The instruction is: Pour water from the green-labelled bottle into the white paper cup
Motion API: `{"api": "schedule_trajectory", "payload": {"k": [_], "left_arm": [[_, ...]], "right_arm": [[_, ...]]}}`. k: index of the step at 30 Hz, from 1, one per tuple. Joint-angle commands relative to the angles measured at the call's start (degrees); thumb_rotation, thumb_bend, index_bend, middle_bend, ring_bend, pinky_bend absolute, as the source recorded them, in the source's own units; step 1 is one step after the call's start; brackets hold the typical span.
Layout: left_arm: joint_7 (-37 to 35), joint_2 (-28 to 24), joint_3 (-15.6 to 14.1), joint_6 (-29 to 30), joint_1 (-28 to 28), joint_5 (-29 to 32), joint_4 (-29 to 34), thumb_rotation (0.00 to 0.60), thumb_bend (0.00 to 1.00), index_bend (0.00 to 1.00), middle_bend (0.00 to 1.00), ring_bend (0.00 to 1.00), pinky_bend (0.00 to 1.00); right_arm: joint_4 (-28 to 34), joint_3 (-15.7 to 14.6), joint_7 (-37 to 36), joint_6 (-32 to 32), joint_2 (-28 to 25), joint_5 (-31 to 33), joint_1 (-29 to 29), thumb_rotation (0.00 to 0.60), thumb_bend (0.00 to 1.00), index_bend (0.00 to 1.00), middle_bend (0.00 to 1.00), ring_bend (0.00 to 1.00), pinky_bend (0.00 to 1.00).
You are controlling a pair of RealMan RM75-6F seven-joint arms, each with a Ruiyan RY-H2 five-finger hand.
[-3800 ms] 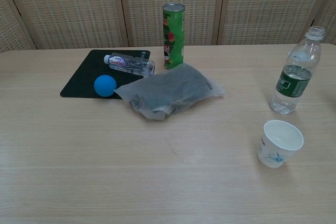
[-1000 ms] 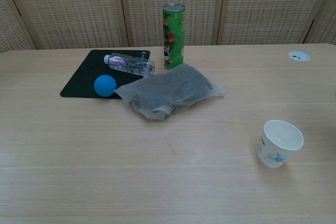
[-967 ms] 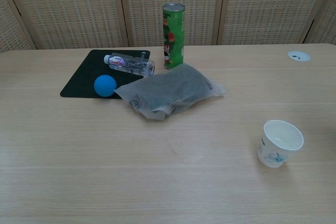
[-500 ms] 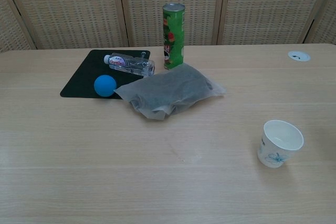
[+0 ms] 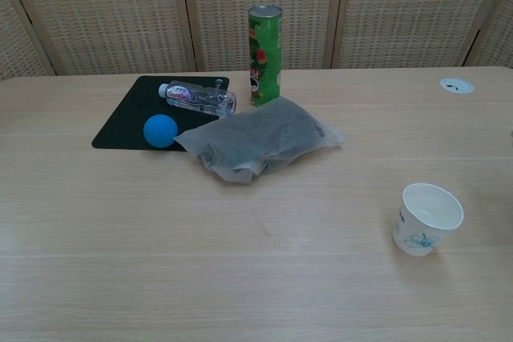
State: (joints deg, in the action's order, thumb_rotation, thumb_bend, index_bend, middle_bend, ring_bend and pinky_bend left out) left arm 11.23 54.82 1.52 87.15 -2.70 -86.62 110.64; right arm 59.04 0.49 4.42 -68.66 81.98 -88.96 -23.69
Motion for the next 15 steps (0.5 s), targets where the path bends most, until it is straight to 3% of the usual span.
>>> {"api": "schedule_trajectory", "payload": {"k": [1, 15], "left_arm": [[0.1, 0.0, -0.1, -0.1, 0.0, -0.1, 0.0, 0.600, 0.12, 0.00, 0.00, 0.00, 0.00], [0.6, 0.2, -0.1, -0.3, -0.1, 0.1, 0.1, 0.600, 0.12, 0.00, 0.00, 0.00, 0.00]], "right_arm": [[-1.7, 0.0, 4.1, -0.6, 1.2, -0.2, 0.1, 0.600, 0.34, 0.53, 0.57, 0.38, 0.45], [-0.2, 0.7, 11.9, -0.6, 2.5, 0.1, -0.4, 0.600, 0.34, 0.53, 0.57, 0.39, 0.46]]}}
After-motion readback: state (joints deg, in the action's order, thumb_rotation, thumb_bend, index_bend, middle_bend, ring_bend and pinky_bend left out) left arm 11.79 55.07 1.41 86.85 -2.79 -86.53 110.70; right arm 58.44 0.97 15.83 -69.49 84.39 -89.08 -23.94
